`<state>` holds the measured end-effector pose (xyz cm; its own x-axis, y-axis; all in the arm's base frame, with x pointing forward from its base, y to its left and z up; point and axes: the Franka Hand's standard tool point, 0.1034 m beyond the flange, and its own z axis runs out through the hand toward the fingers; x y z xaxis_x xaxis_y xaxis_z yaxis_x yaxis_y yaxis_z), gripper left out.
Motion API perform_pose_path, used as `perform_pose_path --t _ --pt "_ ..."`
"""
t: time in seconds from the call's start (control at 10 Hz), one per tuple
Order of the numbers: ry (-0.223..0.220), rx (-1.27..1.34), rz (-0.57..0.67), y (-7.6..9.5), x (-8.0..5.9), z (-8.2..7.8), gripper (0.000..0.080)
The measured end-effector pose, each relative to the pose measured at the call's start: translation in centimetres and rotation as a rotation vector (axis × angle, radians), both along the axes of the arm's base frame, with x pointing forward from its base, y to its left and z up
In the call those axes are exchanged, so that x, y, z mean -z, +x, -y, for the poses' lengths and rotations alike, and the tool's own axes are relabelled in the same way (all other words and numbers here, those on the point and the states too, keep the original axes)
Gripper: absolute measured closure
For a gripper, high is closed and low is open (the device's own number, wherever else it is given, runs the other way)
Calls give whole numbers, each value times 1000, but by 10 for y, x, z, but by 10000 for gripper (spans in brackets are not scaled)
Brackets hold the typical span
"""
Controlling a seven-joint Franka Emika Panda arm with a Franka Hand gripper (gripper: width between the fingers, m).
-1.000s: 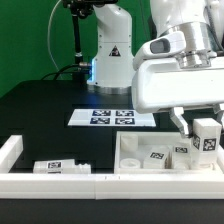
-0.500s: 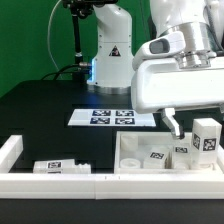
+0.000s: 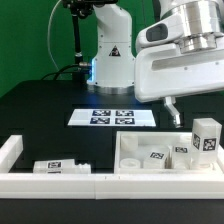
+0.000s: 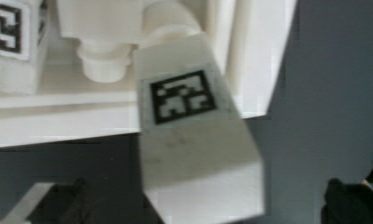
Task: Assemble one leg
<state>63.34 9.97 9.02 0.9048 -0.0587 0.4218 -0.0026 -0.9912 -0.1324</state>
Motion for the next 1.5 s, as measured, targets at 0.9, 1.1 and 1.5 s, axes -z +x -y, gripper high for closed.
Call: perform_pose_path --t 0.9,1.1,1.5 --pt "75 -86 -363 -7 10 -8 150" --pt "12 -59 -364 -2 9 -9 150" --pt "-67 -104 -285 3 22 -10 150"
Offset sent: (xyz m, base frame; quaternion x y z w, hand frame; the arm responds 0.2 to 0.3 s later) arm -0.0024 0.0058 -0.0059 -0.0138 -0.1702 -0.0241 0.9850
